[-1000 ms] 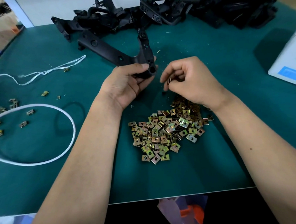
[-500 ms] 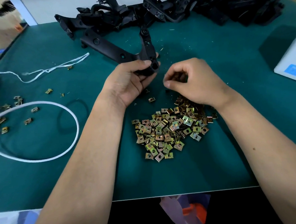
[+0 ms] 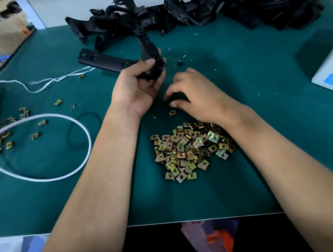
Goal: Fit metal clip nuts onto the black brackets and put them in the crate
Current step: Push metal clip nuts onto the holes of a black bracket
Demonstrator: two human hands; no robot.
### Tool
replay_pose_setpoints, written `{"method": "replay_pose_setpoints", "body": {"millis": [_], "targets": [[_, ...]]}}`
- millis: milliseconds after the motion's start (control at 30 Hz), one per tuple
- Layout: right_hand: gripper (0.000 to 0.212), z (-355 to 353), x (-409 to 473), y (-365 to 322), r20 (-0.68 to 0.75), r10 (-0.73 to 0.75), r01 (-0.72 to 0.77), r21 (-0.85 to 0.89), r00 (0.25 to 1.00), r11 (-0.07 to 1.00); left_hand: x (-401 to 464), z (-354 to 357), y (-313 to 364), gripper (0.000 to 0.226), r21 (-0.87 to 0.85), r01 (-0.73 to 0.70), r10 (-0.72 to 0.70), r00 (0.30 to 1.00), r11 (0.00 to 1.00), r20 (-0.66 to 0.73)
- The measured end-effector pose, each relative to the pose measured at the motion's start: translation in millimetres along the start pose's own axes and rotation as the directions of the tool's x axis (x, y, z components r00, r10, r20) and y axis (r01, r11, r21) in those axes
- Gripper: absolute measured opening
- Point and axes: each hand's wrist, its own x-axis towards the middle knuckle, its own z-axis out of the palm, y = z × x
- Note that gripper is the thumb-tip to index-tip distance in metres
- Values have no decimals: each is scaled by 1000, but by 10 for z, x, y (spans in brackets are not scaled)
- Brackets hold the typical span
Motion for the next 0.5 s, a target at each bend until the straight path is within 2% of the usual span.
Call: {"method": "replay_pose_setpoints", "body": {"millis": [100, 233, 367, 433, 500], "targets": [[18, -6, -60, 21, -41, 15, -13, 70, 999, 997, 0, -2, -10, 17, 40, 6, -6, 1000, 999, 9], [15, -17, -150, 55, -175, 126, -50, 385, 977, 922, 11, -11, -23, 24, 84, 38, -40, 999, 996, 33], [12, -76, -174, 62, -287, 301, 7, 735, 909, 678, 3, -14, -59, 29, 161, 81, -95, 992, 984, 79], [2, -124, -182, 61, -275, 420, 20, 855, 865, 517, -9, -9, -82, 29, 180, 108, -128, 986, 978, 108], [12, -153, -188, 68, -228, 517, 8, 920, 825, 393, -19, -10, -98, 22, 214, 120, -156, 975, 969, 157]]}}
